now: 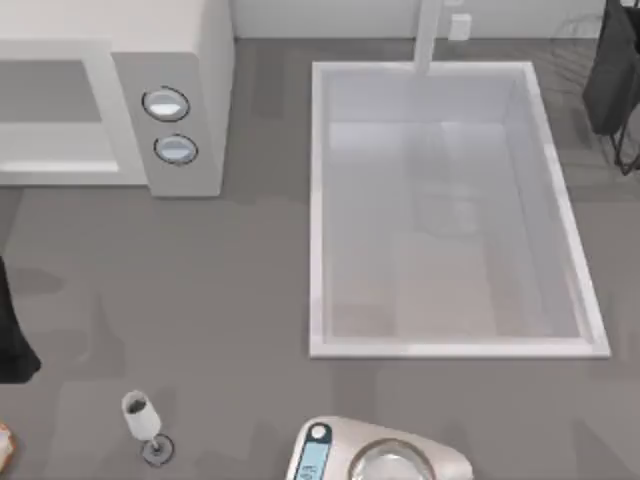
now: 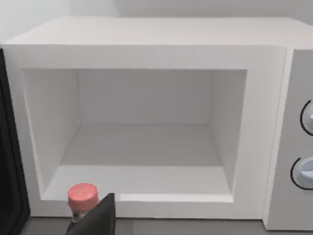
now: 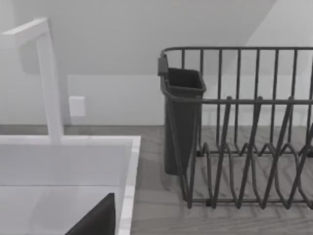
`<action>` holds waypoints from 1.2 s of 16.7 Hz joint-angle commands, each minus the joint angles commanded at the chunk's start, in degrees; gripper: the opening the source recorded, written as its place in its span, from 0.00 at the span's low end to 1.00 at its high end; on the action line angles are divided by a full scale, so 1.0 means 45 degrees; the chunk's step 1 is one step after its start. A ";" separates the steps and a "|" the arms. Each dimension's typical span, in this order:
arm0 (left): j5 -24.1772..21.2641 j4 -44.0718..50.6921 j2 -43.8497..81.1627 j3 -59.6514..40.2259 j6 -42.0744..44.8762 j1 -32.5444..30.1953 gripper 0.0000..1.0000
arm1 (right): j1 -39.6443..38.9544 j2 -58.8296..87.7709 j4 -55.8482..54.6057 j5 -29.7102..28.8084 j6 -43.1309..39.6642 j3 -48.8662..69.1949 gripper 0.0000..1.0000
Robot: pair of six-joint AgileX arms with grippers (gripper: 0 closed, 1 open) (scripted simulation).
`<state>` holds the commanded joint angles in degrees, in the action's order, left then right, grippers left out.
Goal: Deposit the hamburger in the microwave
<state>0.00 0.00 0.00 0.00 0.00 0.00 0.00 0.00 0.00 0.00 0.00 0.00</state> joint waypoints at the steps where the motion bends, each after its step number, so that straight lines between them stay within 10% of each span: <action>1: 0.0000 0.0000 0.0000 0.0000 0.0000 0.0000 1.00 | 0.0000 0.0000 0.0000 0.0000 0.0000 0.0000 1.00; 20: -0.0010 1.0931 1.4813 -0.8003 0.6667 0.1522 1.00 | 0.0000 0.0000 0.0000 0.0000 0.0000 0.0000 1.00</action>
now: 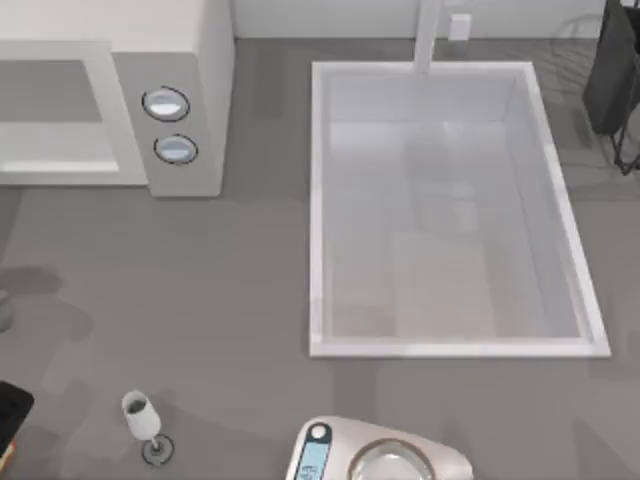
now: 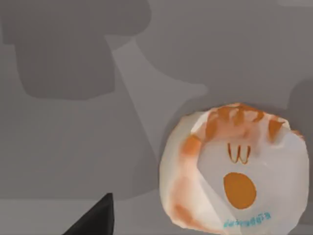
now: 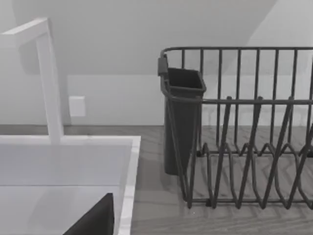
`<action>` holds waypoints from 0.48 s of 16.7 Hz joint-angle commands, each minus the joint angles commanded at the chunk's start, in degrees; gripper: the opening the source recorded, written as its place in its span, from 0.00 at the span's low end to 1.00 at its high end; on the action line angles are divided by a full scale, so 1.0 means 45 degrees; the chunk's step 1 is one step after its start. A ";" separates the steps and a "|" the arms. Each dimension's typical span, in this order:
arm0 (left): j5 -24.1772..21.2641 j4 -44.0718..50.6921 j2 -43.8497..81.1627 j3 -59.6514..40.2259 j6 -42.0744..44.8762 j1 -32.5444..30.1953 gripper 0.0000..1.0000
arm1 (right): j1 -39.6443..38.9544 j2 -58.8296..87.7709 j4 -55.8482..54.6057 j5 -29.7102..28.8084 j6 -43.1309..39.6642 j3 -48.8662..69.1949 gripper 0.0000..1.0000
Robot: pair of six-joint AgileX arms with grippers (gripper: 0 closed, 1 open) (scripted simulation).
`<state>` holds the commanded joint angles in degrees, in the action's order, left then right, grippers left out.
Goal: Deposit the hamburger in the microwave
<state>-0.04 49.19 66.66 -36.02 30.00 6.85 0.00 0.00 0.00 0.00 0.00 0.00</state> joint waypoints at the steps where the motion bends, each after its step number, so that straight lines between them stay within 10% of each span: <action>1: 0.0005 0.0515 0.0642 -0.0382 0.0319 0.0073 1.00 | 0.0000 0.0000 0.0000 0.0000 0.0000 0.0000 1.00; 8: 0.0014 0.1647 0.1922 -0.1319 0.1118 0.0261 1.00 | 0.0000 0.0000 0.0000 0.0000 0.0000 0.0000 1.00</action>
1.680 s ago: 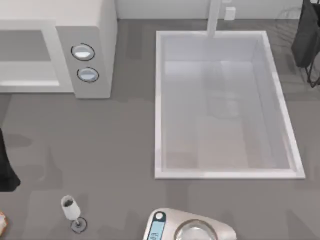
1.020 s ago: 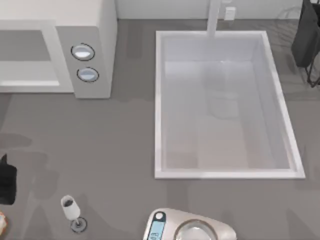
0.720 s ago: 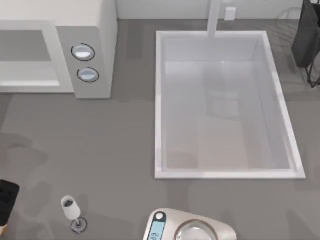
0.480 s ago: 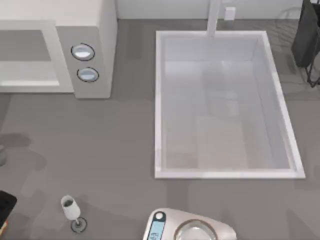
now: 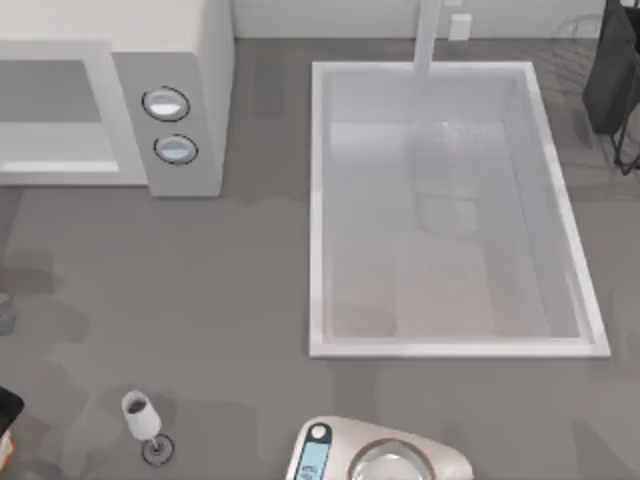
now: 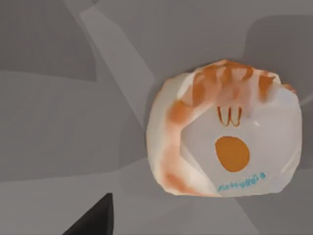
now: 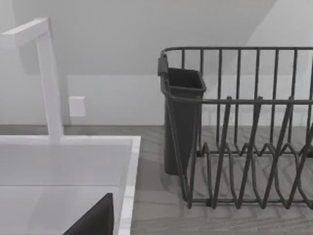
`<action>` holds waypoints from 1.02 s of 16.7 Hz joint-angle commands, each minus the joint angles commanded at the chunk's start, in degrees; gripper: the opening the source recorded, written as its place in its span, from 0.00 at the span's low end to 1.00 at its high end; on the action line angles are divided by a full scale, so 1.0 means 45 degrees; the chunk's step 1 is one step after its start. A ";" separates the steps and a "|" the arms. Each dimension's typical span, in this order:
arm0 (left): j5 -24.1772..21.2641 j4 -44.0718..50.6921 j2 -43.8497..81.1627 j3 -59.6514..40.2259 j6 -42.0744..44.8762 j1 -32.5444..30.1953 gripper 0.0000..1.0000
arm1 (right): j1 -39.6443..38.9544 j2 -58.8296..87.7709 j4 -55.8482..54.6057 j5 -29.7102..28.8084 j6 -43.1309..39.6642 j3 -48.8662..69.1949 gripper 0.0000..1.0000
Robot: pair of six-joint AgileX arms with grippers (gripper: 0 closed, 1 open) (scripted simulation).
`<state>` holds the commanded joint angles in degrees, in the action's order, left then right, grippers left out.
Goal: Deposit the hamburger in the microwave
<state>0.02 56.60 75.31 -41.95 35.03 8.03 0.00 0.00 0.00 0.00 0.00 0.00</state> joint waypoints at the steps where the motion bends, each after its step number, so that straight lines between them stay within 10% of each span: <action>1: 0.0000 -0.0033 -0.0047 0.0044 -0.0018 -0.0058 1.00 | 0.0000 0.0000 0.0000 0.0000 0.0000 0.0000 1.00; 17: 0.0006 -0.5243 0.2644 0.2599 0.0089 0.0047 1.00 | 0.0000 0.0000 0.0000 0.0000 0.0000 0.0000 1.00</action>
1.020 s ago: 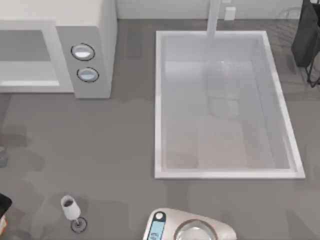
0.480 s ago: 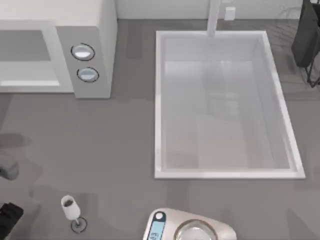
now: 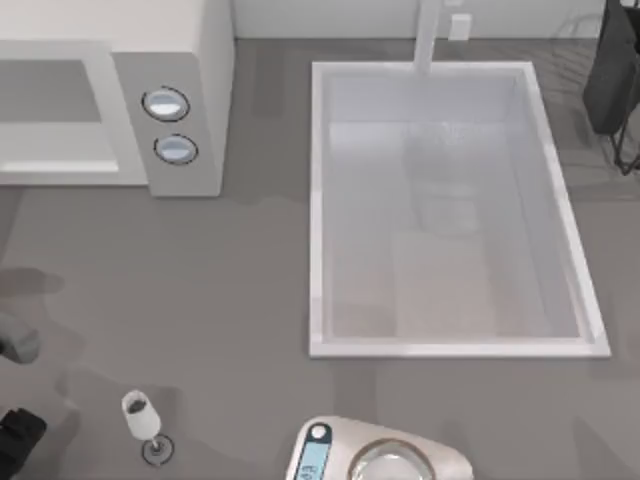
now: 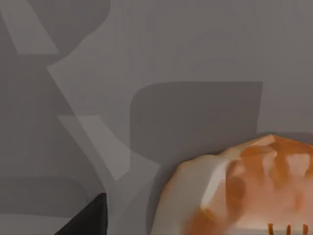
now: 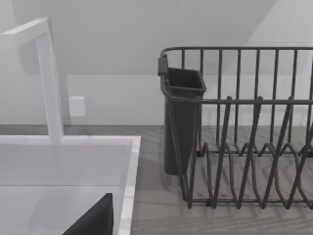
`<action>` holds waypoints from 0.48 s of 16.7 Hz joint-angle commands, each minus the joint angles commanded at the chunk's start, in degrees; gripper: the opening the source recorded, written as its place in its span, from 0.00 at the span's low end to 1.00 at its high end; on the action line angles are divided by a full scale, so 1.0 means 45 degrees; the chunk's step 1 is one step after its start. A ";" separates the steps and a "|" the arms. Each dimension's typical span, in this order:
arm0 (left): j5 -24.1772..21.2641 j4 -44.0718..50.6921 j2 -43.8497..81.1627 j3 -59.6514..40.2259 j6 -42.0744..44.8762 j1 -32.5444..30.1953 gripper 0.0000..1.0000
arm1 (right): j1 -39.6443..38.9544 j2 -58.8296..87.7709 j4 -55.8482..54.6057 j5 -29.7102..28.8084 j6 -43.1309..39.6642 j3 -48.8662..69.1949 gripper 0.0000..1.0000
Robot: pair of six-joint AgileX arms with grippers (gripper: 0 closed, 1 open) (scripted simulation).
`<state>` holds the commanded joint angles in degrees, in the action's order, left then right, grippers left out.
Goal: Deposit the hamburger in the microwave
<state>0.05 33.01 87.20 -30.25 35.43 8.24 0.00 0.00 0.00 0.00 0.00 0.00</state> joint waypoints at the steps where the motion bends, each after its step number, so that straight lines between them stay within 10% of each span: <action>1: 0.0000 0.0000 0.0000 0.0000 0.0000 0.0000 0.92 | 0.0000 0.0000 0.0000 0.0000 0.0000 0.0000 1.00; 8: 0.0000 0.0000 0.0000 0.0000 0.0000 0.0000 0.40 | 0.0000 0.0000 0.0000 0.0000 0.0000 0.0000 1.00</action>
<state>0.05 33.01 87.20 -30.25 35.43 8.24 0.00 0.00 0.00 0.00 0.00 0.00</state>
